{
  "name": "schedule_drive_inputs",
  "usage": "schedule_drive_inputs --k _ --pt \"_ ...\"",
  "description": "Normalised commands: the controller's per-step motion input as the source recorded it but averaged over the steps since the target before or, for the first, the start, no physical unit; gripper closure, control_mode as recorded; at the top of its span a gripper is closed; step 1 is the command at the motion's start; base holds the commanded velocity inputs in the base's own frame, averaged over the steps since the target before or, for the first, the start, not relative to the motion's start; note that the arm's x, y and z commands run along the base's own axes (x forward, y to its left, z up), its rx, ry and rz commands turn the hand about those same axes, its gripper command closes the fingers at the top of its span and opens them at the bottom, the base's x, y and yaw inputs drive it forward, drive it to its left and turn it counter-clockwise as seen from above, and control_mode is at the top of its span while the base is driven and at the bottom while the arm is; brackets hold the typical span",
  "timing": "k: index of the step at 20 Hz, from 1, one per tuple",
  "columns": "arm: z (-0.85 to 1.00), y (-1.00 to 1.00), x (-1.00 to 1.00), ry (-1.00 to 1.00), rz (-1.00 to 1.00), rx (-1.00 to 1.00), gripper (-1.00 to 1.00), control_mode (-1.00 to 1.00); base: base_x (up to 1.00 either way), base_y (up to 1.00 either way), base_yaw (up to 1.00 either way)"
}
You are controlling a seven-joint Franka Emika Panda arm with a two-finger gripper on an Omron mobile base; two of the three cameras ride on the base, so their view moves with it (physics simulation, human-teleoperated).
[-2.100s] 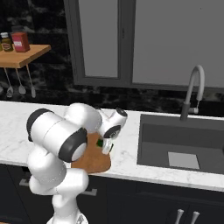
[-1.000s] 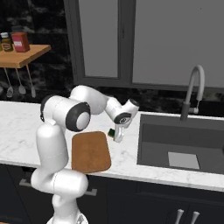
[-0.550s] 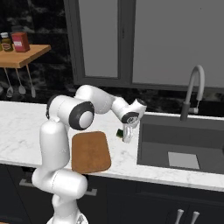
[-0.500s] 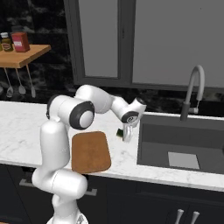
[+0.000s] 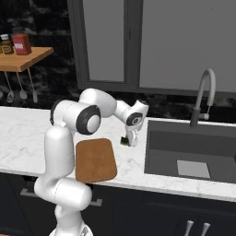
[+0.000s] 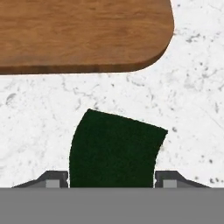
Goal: Pick up the sponge from the counter and clean the cutting board by briefly scrubbing or pressing down on the cutting board. Once finished, release the sponge.
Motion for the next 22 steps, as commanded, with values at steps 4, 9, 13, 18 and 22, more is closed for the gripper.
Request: schedule_drive_inputs --k 4,9,13,18,22 --pt "0.04 -0.19 -0.19 0.00 0.04 0.00 -1.00 -1.00 0.00 0.00 0.00" --pt "0.56 -0.05 -0.42 -0.08 0.05 0.00 -1.00 -1.00 0.00 0.00 0.00" --pt "0.87 0.01 -0.84 -0.14 0.17 0.01 -1.00 -1.00 0.00 0.00 0.00" --pt "0.36 0.10 -1.00 -0.07 0.26 0.11 -1.00 -1.00 0.00 0.00 0.00" --pt "0.32 0.17 -1.00 -0.10 0.13 0.07 -1.00 -1.00 0.00 0.00 0.00"
